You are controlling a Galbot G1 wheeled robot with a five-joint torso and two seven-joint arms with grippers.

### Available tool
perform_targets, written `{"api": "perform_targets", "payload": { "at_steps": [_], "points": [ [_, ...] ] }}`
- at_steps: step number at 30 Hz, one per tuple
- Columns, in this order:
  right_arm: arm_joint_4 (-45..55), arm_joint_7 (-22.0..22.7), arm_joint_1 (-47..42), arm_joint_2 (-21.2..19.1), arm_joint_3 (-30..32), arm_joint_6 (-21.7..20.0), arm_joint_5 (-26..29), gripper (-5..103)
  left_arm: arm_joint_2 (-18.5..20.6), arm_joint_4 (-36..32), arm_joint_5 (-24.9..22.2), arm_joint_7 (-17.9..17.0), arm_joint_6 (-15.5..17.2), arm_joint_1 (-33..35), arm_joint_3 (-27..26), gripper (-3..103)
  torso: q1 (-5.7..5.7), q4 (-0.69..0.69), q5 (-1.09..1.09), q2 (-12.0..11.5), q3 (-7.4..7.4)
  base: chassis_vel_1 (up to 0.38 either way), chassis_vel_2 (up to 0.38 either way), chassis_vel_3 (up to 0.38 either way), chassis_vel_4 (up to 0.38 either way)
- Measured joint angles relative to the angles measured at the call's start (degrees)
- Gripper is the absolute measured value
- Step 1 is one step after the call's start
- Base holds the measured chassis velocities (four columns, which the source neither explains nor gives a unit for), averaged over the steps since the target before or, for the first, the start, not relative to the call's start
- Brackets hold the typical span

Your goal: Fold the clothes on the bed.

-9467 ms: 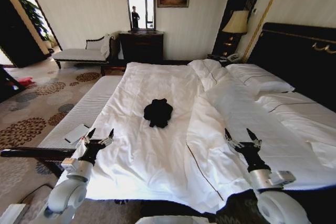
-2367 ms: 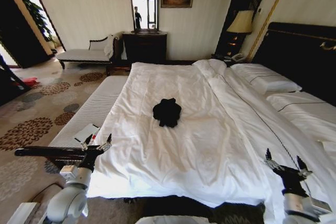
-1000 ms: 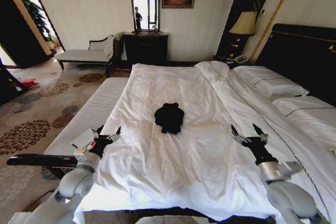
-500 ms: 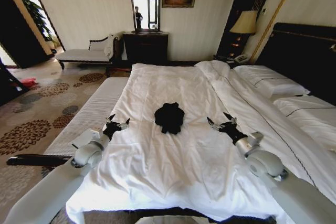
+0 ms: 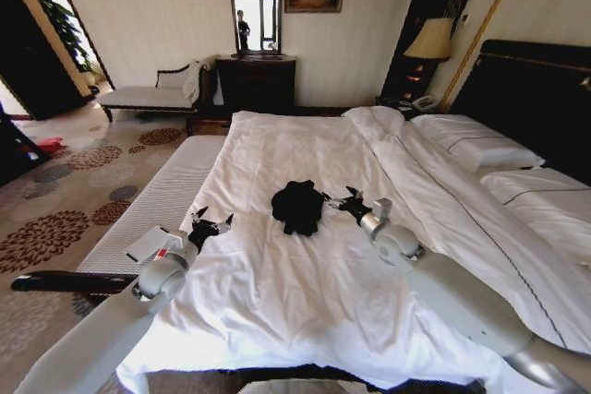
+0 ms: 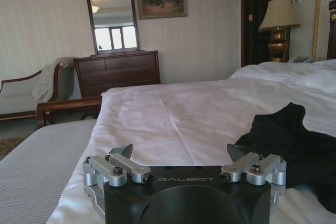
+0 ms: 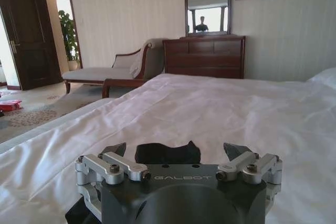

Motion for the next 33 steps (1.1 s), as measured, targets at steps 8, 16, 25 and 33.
{"api": "perform_targets", "payload": {
  "at_steps": [8, 16, 25, 33],
  "points": [
    [-8.79, 0.44, 6.07, 3.82, -4.80, -1.67, 6.47, 100, -0.52, -0.55, 0.11, -0.15, -0.03, 0.88, -1.00, 100, -0.01, -0.04, 0.00, 0.01, 0.00, 0.000, 0.000, 0.000, 0.000],
    [-16.39, 0.03, 12.49, 7.37, -7.37, -1.91, 10.38, 100, -1.45, -0.60, 0.71, -0.45, -0.03, 0.61, 0.06, 100, 0.01, -0.01, -0.01, 0.00, 0.00, 0.000, 0.000, 0.000, 0.000],
    [-26.39, -1.68, 16.55, 10.21, -9.97, -1.89, 10.80, 100, -2.08, -0.50, 0.94, -0.45, -0.03, 0.17, 1.45, 100, 0.00, -0.03, 0.00, 0.01, 0.00, 0.000, 0.000, 0.000, 0.000],
    [-31.32, -1.62, 17.72, 13.21, -10.37, -1.84, 11.90, 100, -2.13, -0.47, 1.10, -0.37, -0.12, 0.13, 1.70, 100, 0.00, -0.03, 0.00, 0.01, -0.01, 0.000, 0.000, 0.000, 0.000]
  ]
}}
